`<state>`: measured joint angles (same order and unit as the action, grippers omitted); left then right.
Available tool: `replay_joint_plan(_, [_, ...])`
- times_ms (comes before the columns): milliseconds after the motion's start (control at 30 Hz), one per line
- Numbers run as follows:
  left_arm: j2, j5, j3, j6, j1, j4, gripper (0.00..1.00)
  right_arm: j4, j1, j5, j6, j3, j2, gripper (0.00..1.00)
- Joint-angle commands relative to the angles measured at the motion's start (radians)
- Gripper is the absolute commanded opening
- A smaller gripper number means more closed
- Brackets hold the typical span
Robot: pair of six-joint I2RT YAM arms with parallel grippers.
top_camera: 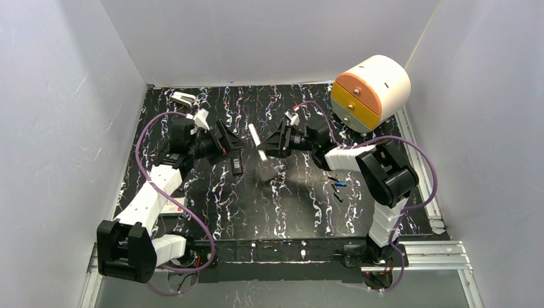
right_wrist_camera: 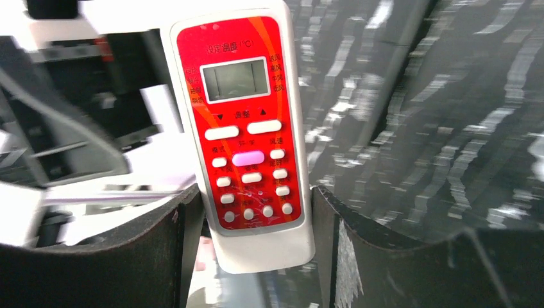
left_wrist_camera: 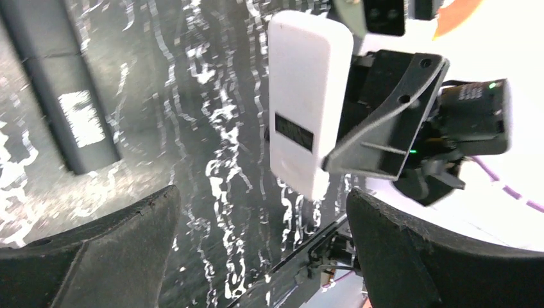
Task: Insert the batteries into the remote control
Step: Pick up the remote control from the center of the board, then adjust the remote control.
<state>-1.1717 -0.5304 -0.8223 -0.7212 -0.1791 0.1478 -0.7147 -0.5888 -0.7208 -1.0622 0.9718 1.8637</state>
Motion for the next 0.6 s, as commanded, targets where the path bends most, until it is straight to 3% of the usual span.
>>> replay_joint_plan(0, [-0.003, -0.129, -0.057, -0.063, -0.001, -0.178, 0.98, -0.696, -0.003, -0.118, -0.499, -0.034, 0.006, 0.44])
replay_joint_plan(167, [-0.062, -0.228, -0.096, -0.115, -0.002, -0.265, 0.99, -0.934, -0.019, -0.115, -0.735, -0.026, 0.052, 0.44])
replay_joint_plan(333, [-0.029, -0.29, -0.069, -0.151, -0.002, -0.393, 0.98, -0.929, -0.036, -0.105, -0.746, -0.019, 0.053, 0.44])
replay_joint_plan(567, [0.017, -0.25, -0.008, -0.191, -0.002, -0.456, 0.99, -0.917, -0.046, -0.101, -0.743, -0.014, 0.07, 0.44])
